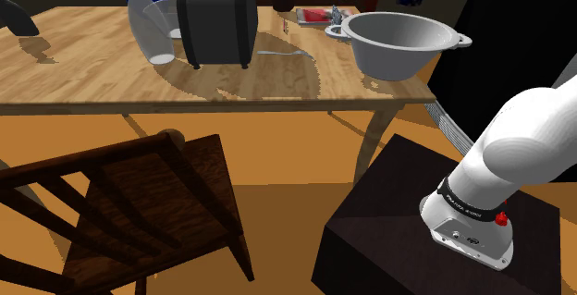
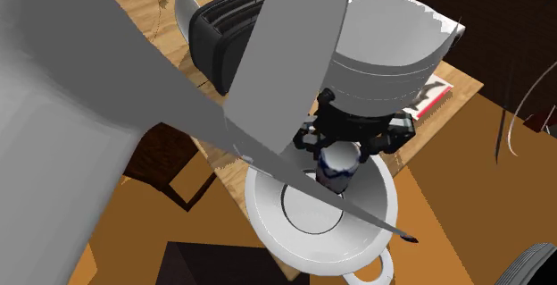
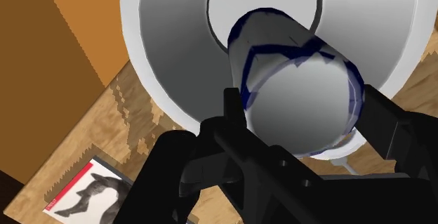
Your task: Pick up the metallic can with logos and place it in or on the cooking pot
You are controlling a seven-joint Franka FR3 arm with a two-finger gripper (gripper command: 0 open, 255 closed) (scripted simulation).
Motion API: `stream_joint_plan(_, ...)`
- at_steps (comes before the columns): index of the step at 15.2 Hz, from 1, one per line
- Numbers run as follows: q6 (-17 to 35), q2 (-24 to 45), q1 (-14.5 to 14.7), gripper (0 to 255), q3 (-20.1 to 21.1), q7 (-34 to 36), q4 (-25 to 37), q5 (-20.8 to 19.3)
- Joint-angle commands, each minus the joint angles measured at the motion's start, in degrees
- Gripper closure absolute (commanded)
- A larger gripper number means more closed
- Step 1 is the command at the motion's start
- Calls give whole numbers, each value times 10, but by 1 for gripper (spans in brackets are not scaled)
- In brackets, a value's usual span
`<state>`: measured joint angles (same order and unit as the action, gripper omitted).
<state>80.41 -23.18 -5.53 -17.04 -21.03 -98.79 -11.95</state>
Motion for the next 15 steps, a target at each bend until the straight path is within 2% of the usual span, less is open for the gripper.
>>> stream_joint_plan(1, 16, -9, -1, 255, 0, 3, -25, -2)
stream_joint_plan(13, 106, -47, -6, 255, -3, 19, -152, -12)
stream_joint_plan(15, 107, -47, -6, 255, -3, 19, -153, -12)
